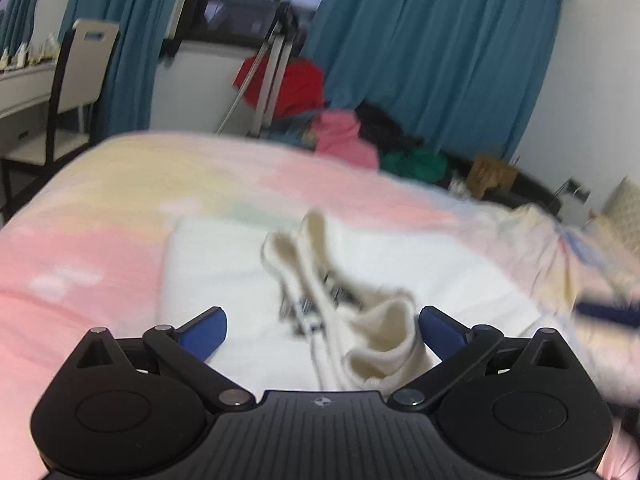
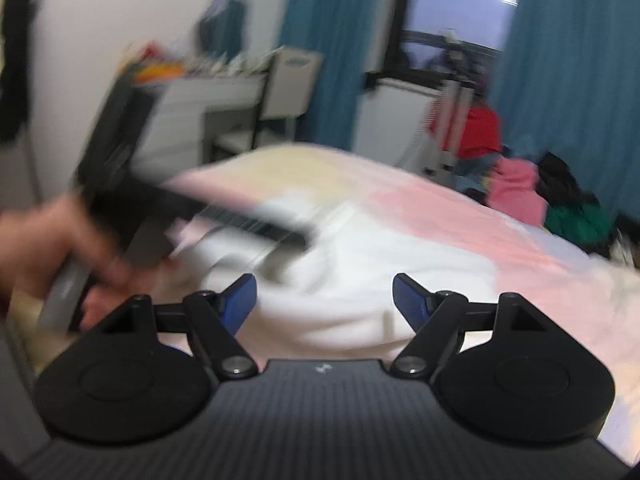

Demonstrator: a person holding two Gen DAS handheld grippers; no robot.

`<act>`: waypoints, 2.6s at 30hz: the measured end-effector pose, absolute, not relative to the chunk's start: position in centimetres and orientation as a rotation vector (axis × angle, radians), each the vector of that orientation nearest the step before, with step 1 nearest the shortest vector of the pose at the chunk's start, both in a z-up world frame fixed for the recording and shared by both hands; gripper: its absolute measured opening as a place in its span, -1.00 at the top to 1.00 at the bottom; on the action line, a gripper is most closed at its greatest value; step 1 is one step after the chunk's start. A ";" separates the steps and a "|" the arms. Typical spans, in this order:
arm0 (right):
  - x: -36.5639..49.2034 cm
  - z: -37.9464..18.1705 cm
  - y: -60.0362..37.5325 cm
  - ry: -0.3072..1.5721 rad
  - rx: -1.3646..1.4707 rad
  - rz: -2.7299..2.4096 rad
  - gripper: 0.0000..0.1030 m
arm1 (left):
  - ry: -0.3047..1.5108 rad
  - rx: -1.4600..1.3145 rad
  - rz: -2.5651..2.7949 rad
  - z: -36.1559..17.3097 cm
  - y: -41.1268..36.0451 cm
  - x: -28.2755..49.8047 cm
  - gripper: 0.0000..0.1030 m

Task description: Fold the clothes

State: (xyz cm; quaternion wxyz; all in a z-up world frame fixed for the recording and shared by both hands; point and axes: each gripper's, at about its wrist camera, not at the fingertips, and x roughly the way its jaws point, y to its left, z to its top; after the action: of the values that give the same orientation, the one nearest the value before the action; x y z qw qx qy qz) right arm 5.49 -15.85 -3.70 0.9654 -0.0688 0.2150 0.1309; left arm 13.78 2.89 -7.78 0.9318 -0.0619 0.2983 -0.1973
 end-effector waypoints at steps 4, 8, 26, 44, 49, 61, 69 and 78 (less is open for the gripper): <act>7.4 -4.8 -20.1 0.510 0.076 0.092 -0.49 | 0.645 -0.055 -0.370 -8.2 2.0 13.3 -1.00; 9.3 -6.0 -24.3 0.579 0.292 -0.083 -0.49 | 0.648 -0.021 -0.351 -8.3 1.7 13.1 -1.00; 13.8 -11.0 -28.9 0.690 0.763 -0.025 -0.71 | 0.694 -0.470 -0.283 -7.0 10.3 13.9 -0.99; 15.1 -11.4 -27.6 0.744 0.691 0.021 -0.24 | 0.904 -0.602 -0.308 -10.8 11.8 16.1 -0.45; 14.6 -9.1 -26.4 0.714 0.601 0.022 0.00 | 0.883 -0.524 -0.303 -9.4 11.5 15.1 -0.08; 12.4 0.0 -29.7 0.565 0.620 0.072 0.10 | 0.804 -0.490 -0.439 -0.6 4.5 16.3 0.13; 11.8 5.9 -44.1 0.464 0.712 -0.070 0.10 | 0.756 -0.443 -0.585 6.2 -7.7 20.4 0.13; 12.2 6.3 -62.9 0.458 0.832 -0.376 0.10 | 0.822 -0.413 -0.771 6.5 -32.2 29.5 0.13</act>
State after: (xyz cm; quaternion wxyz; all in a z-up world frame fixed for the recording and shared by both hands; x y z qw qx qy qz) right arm 12.24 -62.91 6.29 0.8724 0.3982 0.2192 -0.1798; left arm 29.53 -32.23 6.47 0.8252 -0.1944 0.3869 -0.3627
